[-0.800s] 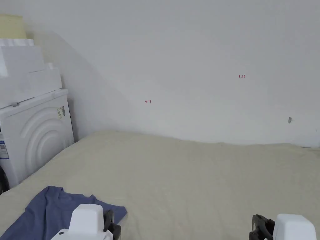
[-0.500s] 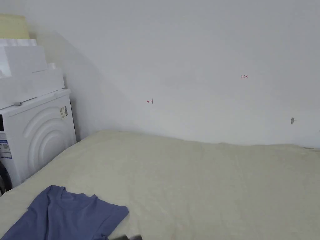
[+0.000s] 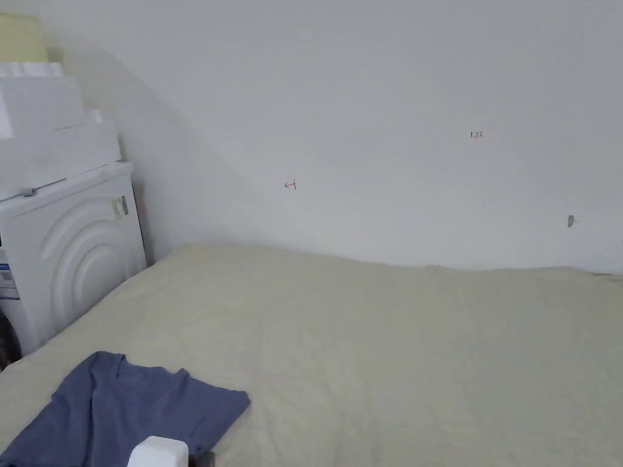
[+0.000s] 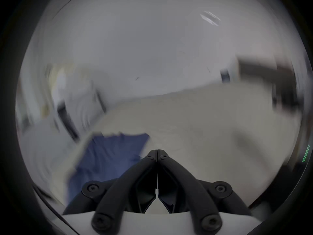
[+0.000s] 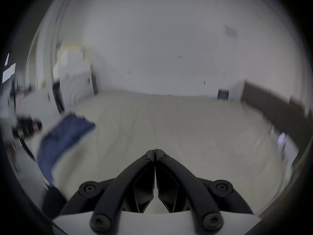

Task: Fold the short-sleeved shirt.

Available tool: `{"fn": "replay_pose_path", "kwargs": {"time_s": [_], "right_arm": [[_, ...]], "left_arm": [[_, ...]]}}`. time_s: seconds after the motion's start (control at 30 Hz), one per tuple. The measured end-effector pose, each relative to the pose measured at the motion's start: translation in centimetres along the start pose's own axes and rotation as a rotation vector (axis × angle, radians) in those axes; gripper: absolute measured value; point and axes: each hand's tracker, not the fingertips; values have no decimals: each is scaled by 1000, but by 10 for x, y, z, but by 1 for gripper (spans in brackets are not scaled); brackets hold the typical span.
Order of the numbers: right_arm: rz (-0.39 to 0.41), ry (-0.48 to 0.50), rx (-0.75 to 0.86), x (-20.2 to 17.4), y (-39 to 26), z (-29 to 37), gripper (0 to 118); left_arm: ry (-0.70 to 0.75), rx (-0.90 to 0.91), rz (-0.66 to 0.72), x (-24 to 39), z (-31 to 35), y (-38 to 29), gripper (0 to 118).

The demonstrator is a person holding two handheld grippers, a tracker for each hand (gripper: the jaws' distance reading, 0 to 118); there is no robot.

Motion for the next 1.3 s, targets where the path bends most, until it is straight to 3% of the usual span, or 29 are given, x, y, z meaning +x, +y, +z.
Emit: {"fn": "replay_pose_path", "kwargs": {"time_s": [0.03, 0.13, 0.37, 0.47, 0.53, 0.6, 0.63, 0.7, 1.03, 1.2, 1.3], "right_arm": [[-27, 2, 4, 0, -4, 1, 0], [47, -17, -4, -8, -7, 0, 0], [51, 24, -12, -14, -5, 5, 0], [56, 62, -31, -13, -12, 7, 0], [-2, 113, -44, -10, -18, 7, 0], [-50, 115, -60, -6, -22, 7, 0], [-58, 116, -64, -5, -24, 6, 0], [-67, 99, -81, -3, -26, 4, 0], [-139, 60, -158, 1, -31, -15, 0], [-48, -23, -221, 5, -30, -23, 0], [-85, -18, -250, 12, -33, -25, 0]], "left_arm": [[-5, 6, -14, 0, 1, -4, 0], [29, -24, -169, 10, 1, -9, 0], [21, -73, -142, -3, -6, -17, 0], [47, -97, -137, -21, -14, -17, 6], [77, -100, -106, -40, -23, -15, 22], [126, -151, -92, -62, -40, -10, 63], [146, -177, -102, -72, -49, -7, 76], [163, -170, -123, -93, -69, -2, 89], [154, -394, -188, -176, -231, 26, 91], [167, -472, -142, -186, -279, 19, 91], [177, -523, -55, -199, -294, 8, 96]]}}
